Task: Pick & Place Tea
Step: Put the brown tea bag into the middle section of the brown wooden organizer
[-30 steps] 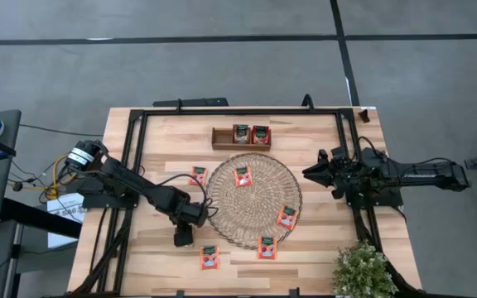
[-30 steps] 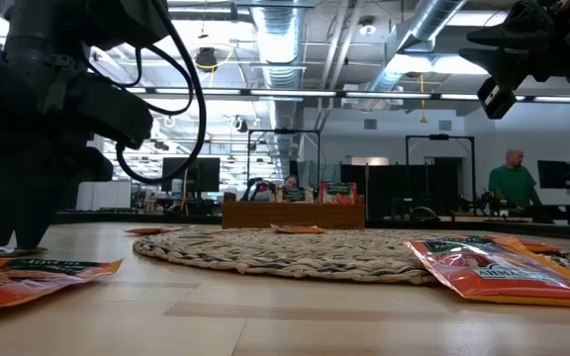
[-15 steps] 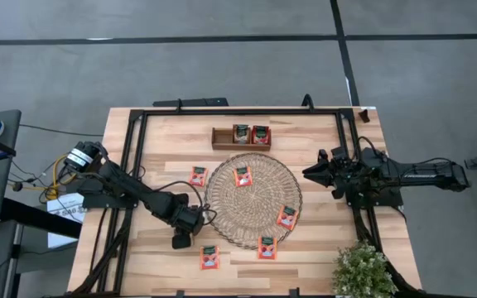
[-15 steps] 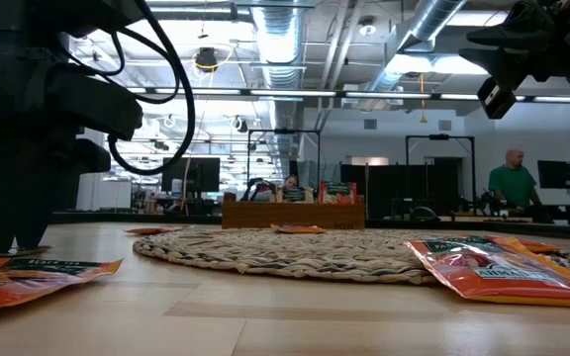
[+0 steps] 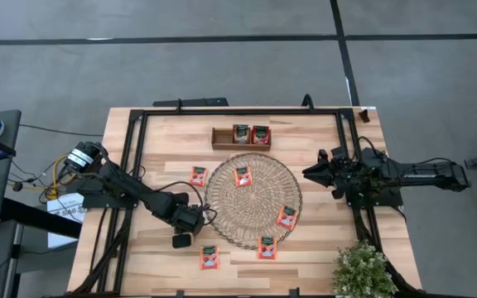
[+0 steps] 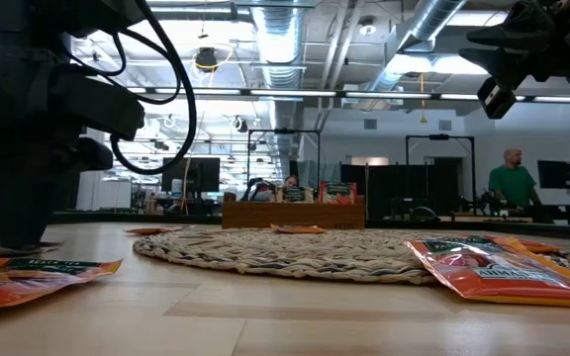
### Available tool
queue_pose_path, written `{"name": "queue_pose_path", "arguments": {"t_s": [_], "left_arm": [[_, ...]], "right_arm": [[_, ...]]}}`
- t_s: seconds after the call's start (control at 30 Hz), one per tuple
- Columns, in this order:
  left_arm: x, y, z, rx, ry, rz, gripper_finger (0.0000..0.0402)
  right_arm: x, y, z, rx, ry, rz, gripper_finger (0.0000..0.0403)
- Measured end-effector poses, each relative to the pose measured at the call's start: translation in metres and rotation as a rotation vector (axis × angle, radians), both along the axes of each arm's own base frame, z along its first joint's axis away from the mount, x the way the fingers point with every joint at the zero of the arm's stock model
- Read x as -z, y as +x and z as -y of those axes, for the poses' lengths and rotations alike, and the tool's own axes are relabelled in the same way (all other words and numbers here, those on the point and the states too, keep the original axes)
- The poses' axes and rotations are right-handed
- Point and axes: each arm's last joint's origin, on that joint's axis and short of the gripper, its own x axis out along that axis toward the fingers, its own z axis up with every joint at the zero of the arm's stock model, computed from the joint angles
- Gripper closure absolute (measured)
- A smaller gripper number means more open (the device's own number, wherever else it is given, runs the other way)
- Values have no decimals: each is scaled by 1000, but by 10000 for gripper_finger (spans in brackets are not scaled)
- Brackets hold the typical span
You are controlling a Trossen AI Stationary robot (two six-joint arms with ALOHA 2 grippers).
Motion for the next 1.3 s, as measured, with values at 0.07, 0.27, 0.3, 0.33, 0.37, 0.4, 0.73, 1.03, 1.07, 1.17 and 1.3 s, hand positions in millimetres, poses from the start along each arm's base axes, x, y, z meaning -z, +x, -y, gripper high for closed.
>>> {"name": "queue_pose_path", "arguments": {"t_s": [0.07, 0.27, 0.3, 0.33, 0.37, 0.4, 0.73, 1.03, 1.07, 1.17, 1.3], "left_arm": [[-2, 2, 0, -1, 8, 0, 344], [-4, 6, 1, -10, 32, 34, 377], [-4, 5, 1, -10, 33, 33, 383], [-4, 5, 0, -11, 34, 31, 389], [-5, 5, 0, -11, 34, 29, 395], [-6, 6, 0, -11, 38, 22, 398], [-44, 13, 0, -13, 197, -78, 401], [-101, 33, -8, 6, 456, 22, 401], [-108, 36, -12, 8, 488, 38, 401], [-126, 46, -24, 28, 595, 85, 401], [-149, 62, -44, 83, 736, 134, 401]], "right_arm": [[0, 0, 0, 0, 0, 0, 324], [0, 0, 0, 0, 0, 0, 324], [0, 0, 0, 0, 0, 0, 324], [0, 0, 0, 0, 0, 0, 324], [0, 0, 0, 0, 0, 0, 324], [0, 0, 0, 0, 0, 0, 324], [0, 0, 0, 0, 0, 0, 324], [0, 0, 0, 0, 0, 0, 324], [0, 0, 0, 0, 0, 0, 324], [0, 0, 0, 0, 0, 0, 324], [0, 0, 0, 0, 0, 0, 324]]}}
